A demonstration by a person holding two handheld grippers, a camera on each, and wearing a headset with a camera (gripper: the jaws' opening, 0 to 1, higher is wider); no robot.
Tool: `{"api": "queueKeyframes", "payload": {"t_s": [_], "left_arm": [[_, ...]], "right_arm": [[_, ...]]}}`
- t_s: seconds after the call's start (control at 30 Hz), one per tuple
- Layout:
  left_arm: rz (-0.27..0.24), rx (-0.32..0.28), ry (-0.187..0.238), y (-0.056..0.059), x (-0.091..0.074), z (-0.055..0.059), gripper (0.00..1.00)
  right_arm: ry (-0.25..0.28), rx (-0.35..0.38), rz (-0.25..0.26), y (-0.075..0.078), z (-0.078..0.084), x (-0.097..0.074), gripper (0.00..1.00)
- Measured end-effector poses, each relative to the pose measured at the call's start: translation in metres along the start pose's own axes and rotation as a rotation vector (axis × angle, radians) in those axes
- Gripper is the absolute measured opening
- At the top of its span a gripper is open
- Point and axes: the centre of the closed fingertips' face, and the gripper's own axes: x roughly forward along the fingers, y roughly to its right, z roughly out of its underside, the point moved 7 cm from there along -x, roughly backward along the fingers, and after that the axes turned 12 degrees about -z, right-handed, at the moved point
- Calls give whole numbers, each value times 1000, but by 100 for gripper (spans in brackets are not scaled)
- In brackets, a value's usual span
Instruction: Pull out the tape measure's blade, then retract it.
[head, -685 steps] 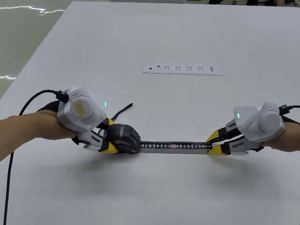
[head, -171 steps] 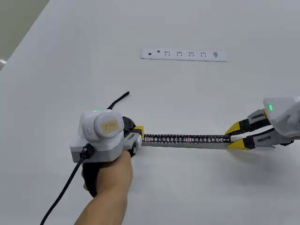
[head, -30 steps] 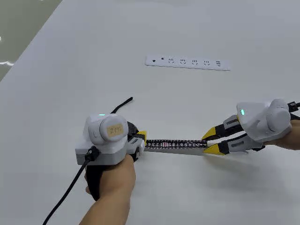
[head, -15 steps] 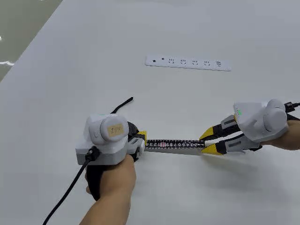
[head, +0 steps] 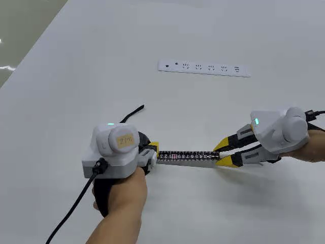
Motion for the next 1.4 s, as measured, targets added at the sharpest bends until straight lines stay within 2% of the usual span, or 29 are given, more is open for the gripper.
{"api": "queueKeyframes", "payload": {"t_s": [1.4], "left_arm": [[-4,-4,0,-1,1,1,63]], "right_arm": [[-1,-8,-4,1,-8,7,14]]}}
